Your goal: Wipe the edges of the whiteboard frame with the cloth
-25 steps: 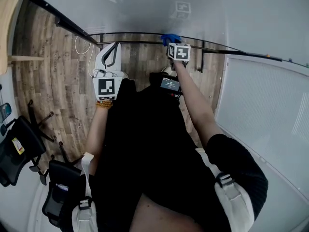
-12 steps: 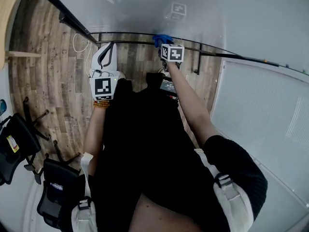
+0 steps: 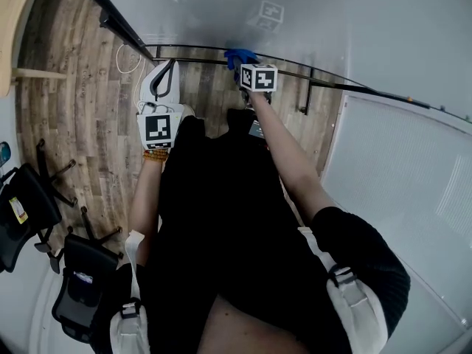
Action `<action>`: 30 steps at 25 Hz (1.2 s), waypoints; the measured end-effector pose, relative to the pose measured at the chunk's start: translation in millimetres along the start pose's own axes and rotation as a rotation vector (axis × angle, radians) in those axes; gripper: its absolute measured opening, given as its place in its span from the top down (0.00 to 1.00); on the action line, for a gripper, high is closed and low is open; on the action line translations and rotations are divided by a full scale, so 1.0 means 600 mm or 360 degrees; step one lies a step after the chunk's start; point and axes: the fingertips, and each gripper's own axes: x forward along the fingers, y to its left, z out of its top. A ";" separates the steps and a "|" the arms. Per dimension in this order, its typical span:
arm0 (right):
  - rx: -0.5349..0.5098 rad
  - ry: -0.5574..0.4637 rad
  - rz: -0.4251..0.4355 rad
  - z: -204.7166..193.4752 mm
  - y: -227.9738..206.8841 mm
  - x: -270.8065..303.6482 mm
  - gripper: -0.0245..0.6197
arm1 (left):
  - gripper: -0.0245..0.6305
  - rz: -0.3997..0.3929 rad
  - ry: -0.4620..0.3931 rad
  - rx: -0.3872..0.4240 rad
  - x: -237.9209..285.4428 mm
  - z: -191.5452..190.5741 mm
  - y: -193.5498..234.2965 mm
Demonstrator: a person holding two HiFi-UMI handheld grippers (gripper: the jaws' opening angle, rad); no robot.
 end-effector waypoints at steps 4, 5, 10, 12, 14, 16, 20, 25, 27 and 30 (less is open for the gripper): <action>-0.0027 0.0005 0.0053 0.005 0.033 0.012 0.80 | 0.96 0.0036 0.0016 -0.0015 -0.010 -0.009 0.011; -0.0035 0.0006 0.0056 0.008 0.041 0.014 0.80 | 0.96 0.0043 0.0017 -0.0017 -0.012 -0.010 0.013; -0.0063 0.0009 0.0144 0.018 0.091 0.036 0.80 | 0.96 0.0083 0.0012 -0.0022 -0.021 -0.012 0.024; -0.0057 0.0012 0.0178 0.022 0.112 0.045 0.80 | 0.96 0.0105 0.0013 -0.0027 -0.025 -0.015 0.032; -0.0045 0.0011 0.0197 0.026 0.127 0.051 0.80 | 0.96 0.0129 0.0011 -0.0030 -0.030 -0.015 0.040; -0.0037 0.0012 0.0221 0.027 0.139 0.058 0.80 | 0.96 0.0157 0.0010 -0.0026 -0.038 -0.016 0.050; -0.0042 0.0022 0.0276 0.036 0.170 0.076 0.80 | 0.96 0.0215 0.0026 -0.0032 -0.050 -0.027 0.070; -0.0041 0.0018 0.0324 0.044 0.211 0.097 0.80 | 0.96 0.0275 0.0027 -0.0053 -0.065 -0.031 0.086; -0.0041 0.0015 0.0368 0.048 0.231 0.110 0.80 | 0.96 0.0294 0.0030 -0.0053 -0.068 -0.037 0.091; -0.0021 0.0011 0.0389 0.052 0.247 0.110 0.80 | 0.96 0.0323 0.0030 -0.0053 -0.078 -0.033 0.090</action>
